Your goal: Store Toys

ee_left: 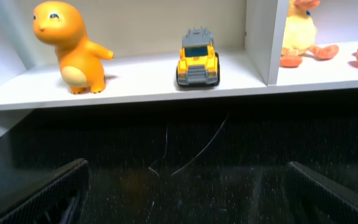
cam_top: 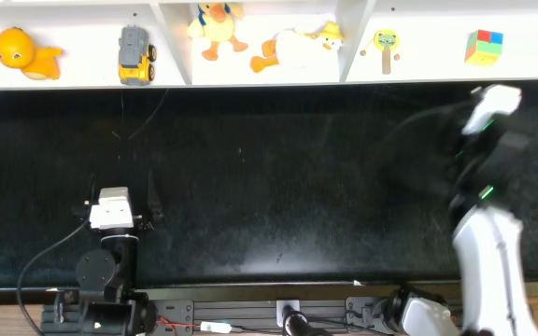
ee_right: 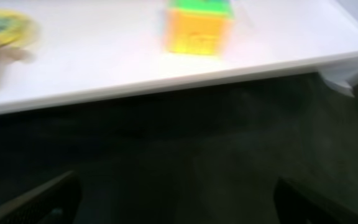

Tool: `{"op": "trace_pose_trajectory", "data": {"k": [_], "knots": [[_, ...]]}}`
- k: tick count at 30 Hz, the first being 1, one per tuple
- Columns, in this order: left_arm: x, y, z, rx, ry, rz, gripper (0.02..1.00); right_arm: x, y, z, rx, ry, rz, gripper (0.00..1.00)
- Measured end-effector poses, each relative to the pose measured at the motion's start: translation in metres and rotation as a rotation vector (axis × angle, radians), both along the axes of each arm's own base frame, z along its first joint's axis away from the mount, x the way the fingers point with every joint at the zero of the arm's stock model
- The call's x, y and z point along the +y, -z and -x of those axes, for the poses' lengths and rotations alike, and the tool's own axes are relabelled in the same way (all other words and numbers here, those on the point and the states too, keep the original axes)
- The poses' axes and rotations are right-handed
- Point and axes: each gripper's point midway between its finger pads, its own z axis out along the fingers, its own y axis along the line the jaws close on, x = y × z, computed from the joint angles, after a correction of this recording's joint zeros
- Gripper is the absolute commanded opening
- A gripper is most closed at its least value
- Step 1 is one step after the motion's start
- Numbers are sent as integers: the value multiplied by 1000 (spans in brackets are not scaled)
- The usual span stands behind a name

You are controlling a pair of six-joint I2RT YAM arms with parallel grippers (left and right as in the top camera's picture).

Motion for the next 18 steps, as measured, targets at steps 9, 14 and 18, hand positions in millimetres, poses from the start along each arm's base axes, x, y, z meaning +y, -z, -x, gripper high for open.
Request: {"op": "trace_pose_trajectory", "data": {"k": [9,14,18], "knots": [[0,0,0,0,0,0,998,96,-17,55,-417,-313,97,996],[0,0,0,0,0,0,998,102,7,81,-350,-347,82,998],[0,0,0,0,0,0,998,107,15,96,-320,-376,70,993]]}}
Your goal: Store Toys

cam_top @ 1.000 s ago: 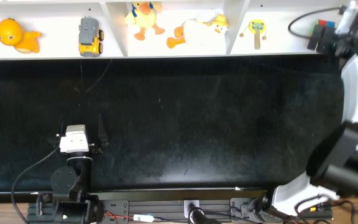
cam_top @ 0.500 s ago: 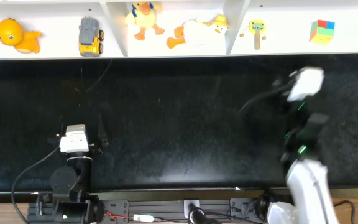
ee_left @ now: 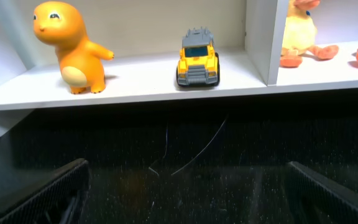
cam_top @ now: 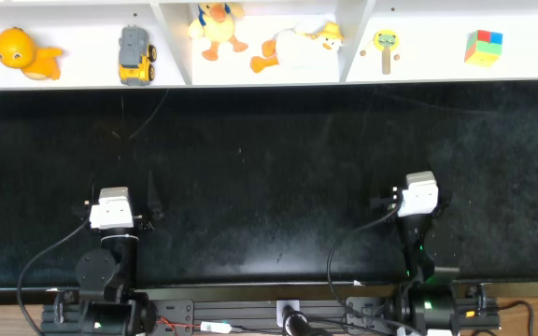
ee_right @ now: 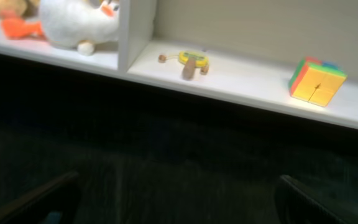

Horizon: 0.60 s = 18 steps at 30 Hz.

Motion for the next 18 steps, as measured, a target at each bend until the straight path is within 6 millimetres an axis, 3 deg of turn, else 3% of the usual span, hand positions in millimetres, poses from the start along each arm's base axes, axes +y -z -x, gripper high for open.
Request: {"op": "trace_pose_trajectory", "data": {"k": [7,18], "knots": [[0,0,0,0,0,0,998,-6,-37,9,-159,35,-9,993],[0,0,0,0,0,0,998,-13,-36,9,-156,76,-8,993]]}}
